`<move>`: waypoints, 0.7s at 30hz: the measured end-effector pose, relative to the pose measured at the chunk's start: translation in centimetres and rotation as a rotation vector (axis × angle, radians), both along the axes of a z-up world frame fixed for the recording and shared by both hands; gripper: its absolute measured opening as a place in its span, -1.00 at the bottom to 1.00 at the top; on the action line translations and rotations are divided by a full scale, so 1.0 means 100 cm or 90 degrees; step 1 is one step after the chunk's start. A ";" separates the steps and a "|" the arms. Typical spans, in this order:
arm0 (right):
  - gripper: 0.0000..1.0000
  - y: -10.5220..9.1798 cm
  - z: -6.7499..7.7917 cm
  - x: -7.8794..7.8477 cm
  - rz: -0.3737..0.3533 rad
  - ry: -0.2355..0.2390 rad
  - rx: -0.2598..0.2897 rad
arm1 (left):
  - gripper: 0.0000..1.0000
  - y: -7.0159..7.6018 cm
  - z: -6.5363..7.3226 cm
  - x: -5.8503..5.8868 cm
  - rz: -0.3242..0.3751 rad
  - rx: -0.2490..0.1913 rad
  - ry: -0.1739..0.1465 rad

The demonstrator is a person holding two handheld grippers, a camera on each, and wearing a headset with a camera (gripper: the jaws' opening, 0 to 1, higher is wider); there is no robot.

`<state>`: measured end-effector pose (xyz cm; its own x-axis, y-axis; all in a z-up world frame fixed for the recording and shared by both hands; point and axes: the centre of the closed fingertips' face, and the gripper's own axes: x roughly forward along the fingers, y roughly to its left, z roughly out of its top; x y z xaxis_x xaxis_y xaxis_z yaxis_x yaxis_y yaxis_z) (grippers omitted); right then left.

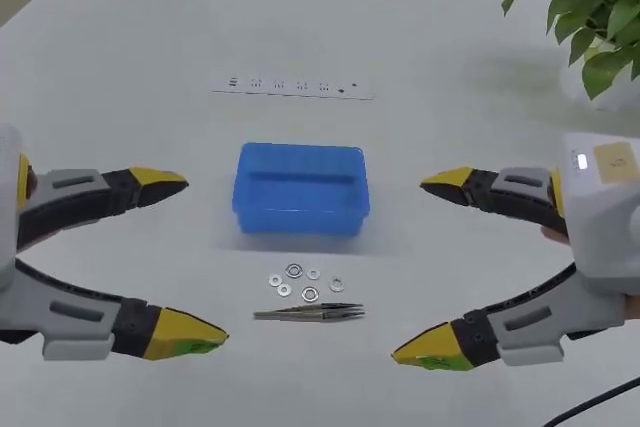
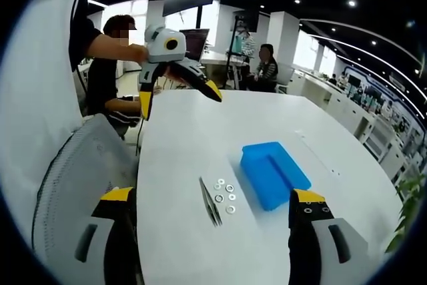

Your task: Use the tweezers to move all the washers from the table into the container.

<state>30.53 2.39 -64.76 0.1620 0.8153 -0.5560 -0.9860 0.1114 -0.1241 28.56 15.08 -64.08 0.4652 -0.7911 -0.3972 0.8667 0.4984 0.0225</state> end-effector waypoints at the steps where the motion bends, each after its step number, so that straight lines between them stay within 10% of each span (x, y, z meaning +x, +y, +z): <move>1: 0.91 -0.001 -0.001 0.000 -0.001 0.000 -0.002 | 0.88 0.000 -0.001 -0.001 -0.001 0.003 0.001; 21: 0.91 -0.009 -0.020 0.011 -0.028 0.006 -0.015 | 0.86 -0.012 -0.024 0.012 0.003 0.014 0.031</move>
